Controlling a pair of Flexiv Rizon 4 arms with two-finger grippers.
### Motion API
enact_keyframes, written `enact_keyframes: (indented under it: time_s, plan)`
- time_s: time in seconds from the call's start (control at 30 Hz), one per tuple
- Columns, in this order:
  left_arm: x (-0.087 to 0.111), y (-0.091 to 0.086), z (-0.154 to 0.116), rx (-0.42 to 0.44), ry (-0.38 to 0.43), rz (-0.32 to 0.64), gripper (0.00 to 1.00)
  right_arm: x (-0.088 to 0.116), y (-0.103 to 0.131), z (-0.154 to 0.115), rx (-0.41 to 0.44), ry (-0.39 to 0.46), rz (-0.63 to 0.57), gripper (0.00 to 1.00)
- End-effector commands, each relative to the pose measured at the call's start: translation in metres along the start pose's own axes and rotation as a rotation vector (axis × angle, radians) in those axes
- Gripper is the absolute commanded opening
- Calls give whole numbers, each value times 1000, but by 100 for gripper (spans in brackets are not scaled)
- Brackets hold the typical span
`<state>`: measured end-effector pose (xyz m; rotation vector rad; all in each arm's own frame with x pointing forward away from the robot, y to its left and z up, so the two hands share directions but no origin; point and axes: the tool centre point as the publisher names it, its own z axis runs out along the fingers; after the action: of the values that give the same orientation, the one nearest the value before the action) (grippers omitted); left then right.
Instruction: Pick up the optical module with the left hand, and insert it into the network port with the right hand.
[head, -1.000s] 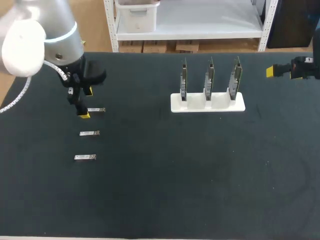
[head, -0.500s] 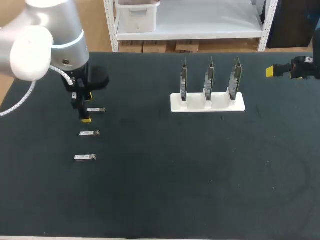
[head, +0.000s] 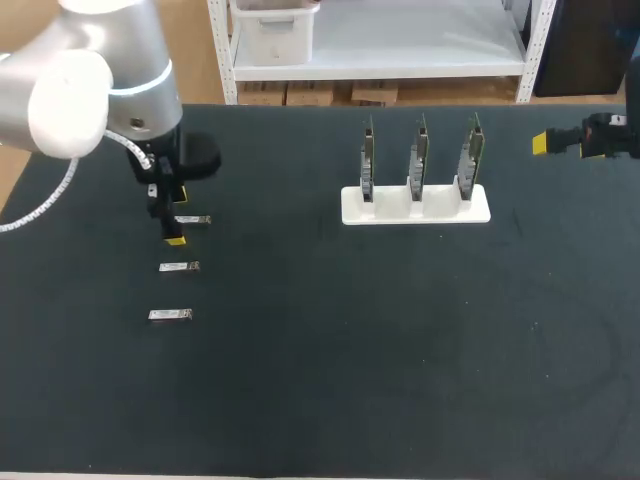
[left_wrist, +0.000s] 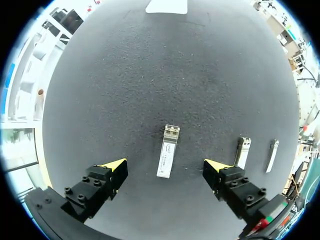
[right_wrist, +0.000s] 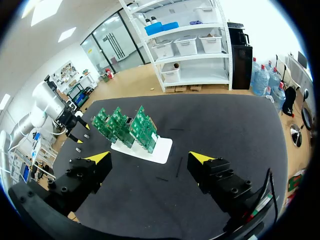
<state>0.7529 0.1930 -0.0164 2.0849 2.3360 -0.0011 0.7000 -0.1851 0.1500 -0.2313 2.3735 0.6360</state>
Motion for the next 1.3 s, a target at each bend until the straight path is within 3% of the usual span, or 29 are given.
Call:
enact_keyframes:
  time_s: [0.03, 0.13, 0.17, 0.2, 0.23, 0.27, 0.33, 0.4, 0.43, 0.93, 1.07, 1.3]
  plan:
    - [0, 1, 4, -1, 9, 1, 100, 0, 0, 0, 0, 0, 0, 100]
    - [1, 0, 6, 3, 14, 1, 98, 0, 0, 0, 0, 0, 0, 100]
    - [1, 0, 7, 3, 15, 1, 91, 0, 0, 0, 0, 0, 0, 100]
    - [1, -1, 7, 6, 14, 3, 60, 0, 0, 0, 0, 0, 0, 100]
    - [1, -1, 7, 7, 13, 3, 12, 0, 0, 0, 0, 0, 0, 100]
    - [1, -1, 7, 7, 11, 3, 0, 0, 0, 0, 0, 0, 0, 100]
    - [1, -2, 7, 4, 9, -1, 0, 0, 0, 0, 0, 0, 0, 100]
    - [0, -1, 7, 0, 8, -3, 7, 0, 0, 0, 0, 0, 0, 100]
    - [0, -1, 7, 1, 6, -3, 0, 0, 0, 0, 0, 0, 0, 100]
    - [1, 0, 8, -5, 0, -30, 0, 0, 0, 0, 0, 0, 0, 100]
    - [0, 7, -1, -6, -44, -100, 0, 0, 0, 0, 0, 0, 0, 100]
    - [5, 22, -27, -8, -214, -311, 0, 0, 0, 0, 0, 0, 0, 100]
